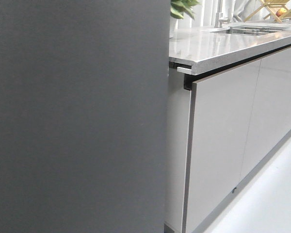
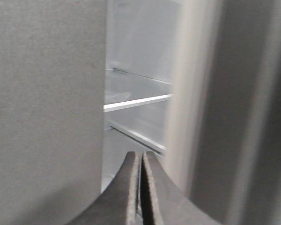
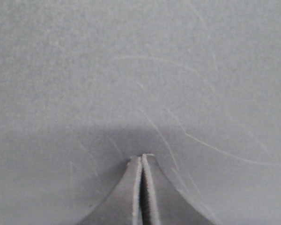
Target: Close fridge door
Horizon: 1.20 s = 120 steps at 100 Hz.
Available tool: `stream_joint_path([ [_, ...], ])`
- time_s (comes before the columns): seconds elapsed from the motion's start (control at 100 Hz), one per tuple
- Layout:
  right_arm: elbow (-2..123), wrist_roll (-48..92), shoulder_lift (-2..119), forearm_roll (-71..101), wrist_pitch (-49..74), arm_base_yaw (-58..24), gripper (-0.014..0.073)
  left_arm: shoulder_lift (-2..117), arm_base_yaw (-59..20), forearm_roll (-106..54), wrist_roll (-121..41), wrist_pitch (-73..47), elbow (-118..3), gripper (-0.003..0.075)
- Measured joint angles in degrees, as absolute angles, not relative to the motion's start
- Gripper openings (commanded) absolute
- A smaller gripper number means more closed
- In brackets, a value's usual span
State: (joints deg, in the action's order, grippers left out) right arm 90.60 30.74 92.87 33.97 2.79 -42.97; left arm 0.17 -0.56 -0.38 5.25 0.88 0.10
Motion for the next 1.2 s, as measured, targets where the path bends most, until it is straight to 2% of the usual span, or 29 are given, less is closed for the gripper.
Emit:
stream_joint_path([
  [0.51, 99.5, 30.7, 106.1, 33.8, -2.1, -43.8, -0.0076, 0.2, -0.6, -0.4, 5.2, 0.9, 0.1, -0.0020],
  [0.91, 99.8, 30.7, 106.5, 29.6, -2.5, -43.6, -0.0076, 0.2, -0.6, -0.4, 5.2, 0.9, 0.1, -0.0020],
  [1.2, 99.8, 30.7, 100.3, 24.6, 7.1, -39.2, -0.0076, 0.2, -0.6, -0.4, 5.2, 0.9, 0.1, -0.0020],
])
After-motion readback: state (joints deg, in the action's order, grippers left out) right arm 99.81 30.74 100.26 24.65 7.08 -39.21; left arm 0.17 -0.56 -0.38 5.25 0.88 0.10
